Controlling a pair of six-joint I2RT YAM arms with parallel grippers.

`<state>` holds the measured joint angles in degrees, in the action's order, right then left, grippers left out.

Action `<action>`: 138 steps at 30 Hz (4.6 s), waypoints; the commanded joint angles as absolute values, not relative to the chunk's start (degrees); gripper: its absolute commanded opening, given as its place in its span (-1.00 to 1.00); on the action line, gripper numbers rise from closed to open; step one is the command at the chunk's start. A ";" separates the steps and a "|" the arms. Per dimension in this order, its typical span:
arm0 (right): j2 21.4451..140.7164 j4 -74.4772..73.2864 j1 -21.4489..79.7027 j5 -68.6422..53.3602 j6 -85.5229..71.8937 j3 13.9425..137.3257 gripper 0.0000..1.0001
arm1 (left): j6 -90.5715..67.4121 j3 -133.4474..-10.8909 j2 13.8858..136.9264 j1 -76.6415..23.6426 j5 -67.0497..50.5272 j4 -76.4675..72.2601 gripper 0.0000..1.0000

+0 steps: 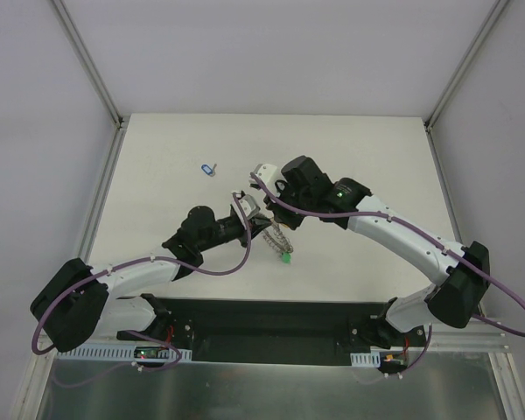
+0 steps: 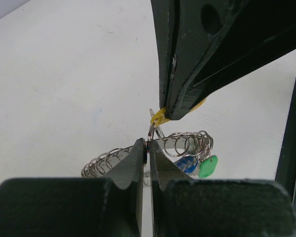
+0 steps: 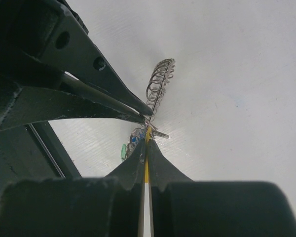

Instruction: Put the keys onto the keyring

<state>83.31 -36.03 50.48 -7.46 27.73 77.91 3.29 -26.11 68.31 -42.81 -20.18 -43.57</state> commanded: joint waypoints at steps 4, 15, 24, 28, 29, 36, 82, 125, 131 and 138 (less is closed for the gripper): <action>80.07 -37.44 50.10 -4.13 28.83 79.19 -0.98 | 3.16 -28.74 66.80 -43.24 -19.95 -45.00 -1.00; 77.35 -38.32 47.38 -0.88 29.62 75.94 -0.98 | 1.67 -26.02 58.98 -43.24 -15.74 -44.21 -1.00; 77.25 -36.21 45.62 -3.42 28.74 73.57 -0.98 | 0.17 -24.35 54.67 -43.24 -15.20 -45.96 -1.00; 77.17 -34.72 45.70 -5.80 28.39 73.65 -0.97 | -2.55 -23.73 54.40 -43.33 -15.56 -47.02 -1.00; 76.73 -34.63 45.70 -6.67 28.48 73.91 -0.97 | -2.55 -23.47 54.49 -43.24 -15.56 -46.93 -1.00; 75.67 -34.89 45.62 -8.26 31.64 76.29 -0.98 | -1.06 -23.38 55.28 -43.24 -19.07 -42.03 -0.41; 76.73 -38.50 49.92 -4.92 30.06 81.56 -0.97 | 5.27 -33.57 71.19 -45.44 -22.24 -44.74 -0.26; 74.09 -39.47 43.07 -0.35 31.11 74.28 -0.98 | 3.25 -28.92 61.53 -45.53 -16.61 -44.39 -1.00; 73.39 -38.59 42.71 -1.40 30.50 73.21 -0.97 | 2.99 -28.48 59.86 -45.53 -15.64 -43.33 -1.00; 72.51 -38.85 42.89 -5.44 30.15 75.06 -0.98 | 1.85 -27.42 61.17 -45.53 -16.87 -43.24 -0.92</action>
